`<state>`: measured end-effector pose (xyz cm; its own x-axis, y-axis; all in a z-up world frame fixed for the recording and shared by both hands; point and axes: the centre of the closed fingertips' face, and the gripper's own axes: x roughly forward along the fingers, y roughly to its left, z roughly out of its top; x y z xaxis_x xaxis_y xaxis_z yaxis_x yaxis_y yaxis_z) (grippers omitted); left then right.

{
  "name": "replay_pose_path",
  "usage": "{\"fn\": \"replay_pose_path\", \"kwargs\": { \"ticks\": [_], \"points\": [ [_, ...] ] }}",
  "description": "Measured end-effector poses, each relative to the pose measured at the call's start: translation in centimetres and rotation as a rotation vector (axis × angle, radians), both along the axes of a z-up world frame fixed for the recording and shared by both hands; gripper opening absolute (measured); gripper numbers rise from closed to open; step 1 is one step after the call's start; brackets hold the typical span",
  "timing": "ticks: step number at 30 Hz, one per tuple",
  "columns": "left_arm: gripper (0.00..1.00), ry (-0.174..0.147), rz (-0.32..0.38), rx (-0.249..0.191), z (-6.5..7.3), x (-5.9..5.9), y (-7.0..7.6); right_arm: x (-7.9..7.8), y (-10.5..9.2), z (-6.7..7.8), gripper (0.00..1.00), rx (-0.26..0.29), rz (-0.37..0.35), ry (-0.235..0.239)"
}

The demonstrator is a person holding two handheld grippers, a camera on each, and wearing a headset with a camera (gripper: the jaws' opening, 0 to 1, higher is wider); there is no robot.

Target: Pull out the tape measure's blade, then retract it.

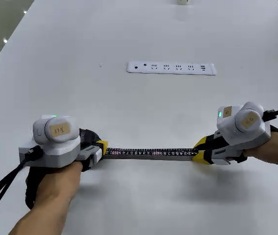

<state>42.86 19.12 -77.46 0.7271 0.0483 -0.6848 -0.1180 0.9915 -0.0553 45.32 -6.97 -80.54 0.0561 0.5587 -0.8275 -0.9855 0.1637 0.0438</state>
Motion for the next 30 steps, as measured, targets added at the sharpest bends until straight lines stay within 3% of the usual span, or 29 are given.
{"fn": "replay_pose_path", "kwargs": {
  "ticks": [5,30],
  "points": [
    [0.59,0.011,-0.012,-0.002,-0.11,-0.02,0.04,0.07,-0.07,-0.15,0.11,-0.004,0.004,-0.002],
    [0.56,0.006,-0.016,-0.009,-0.11,-0.07,0.32,-0.27,0.19,-0.11,0.1,-0.014,0.017,-0.017]
  ]
}}
